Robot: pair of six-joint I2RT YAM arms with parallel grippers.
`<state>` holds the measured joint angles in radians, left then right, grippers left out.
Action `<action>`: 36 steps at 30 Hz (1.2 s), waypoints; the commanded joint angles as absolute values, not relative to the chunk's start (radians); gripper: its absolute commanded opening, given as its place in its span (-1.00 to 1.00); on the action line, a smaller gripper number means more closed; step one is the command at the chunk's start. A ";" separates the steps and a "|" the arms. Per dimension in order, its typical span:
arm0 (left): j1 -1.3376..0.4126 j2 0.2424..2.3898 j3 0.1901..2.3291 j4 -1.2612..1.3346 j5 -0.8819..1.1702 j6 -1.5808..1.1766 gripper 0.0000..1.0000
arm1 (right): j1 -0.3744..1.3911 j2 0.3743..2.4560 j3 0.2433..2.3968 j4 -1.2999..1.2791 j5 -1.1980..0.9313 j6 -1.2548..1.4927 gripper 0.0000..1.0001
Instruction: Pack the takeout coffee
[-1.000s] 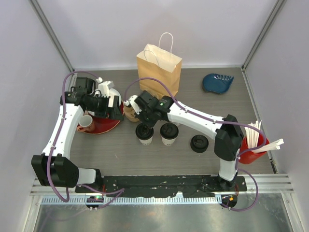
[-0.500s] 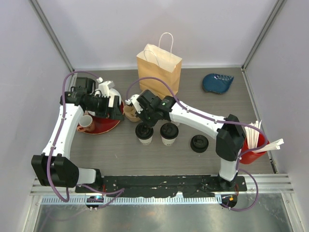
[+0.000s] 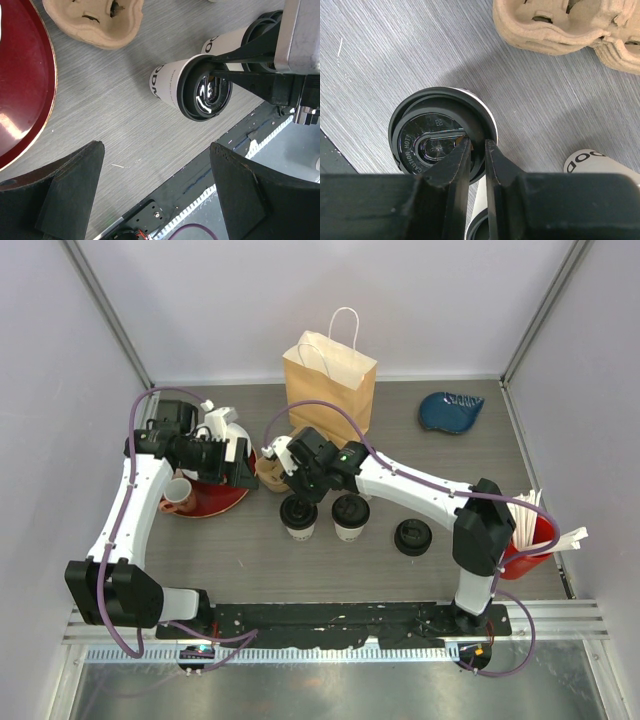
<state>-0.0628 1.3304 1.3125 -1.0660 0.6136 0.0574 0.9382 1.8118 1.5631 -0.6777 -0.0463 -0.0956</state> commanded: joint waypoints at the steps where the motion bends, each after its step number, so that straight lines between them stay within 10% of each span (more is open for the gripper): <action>1: -0.058 1.328 1.335 -1.062 0.652 0.063 0.82 | 0.939 1.753 1.560 -0.667 -0.052 -0.092 -0.50; 13: -0.061 1.327 1.315 -1.051 0.663 0.058 0.73 | 0.936 1.749 1.623 -0.692 -0.054 -0.091 0.00; 22: -0.123 1.328 1.227 -0.980 0.664 0.008 -0.01 | 0.920 1.692 1.651 -0.692 -0.060 -0.031 0.30; 25: -0.162 1.325 1.186 -0.937 0.664 -0.038 -0.12 | 0.879 1.645 1.593 -0.675 -0.144 0.049 0.19; 29: -0.215 1.336 1.143 -0.885 0.672 -0.097 -0.24 | 0.812 1.628 1.522 -0.667 -0.215 0.138 -0.45; 36: -0.227 1.382 1.094 -0.816 0.676 -0.140 -0.43 | 0.785 1.664 1.486 -0.701 -0.236 0.170 -0.49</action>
<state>-0.2260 1.3552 1.1133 -0.8967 0.6533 -0.1001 0.7753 1.6543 1.4883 -0.6895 -0.1959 0.1242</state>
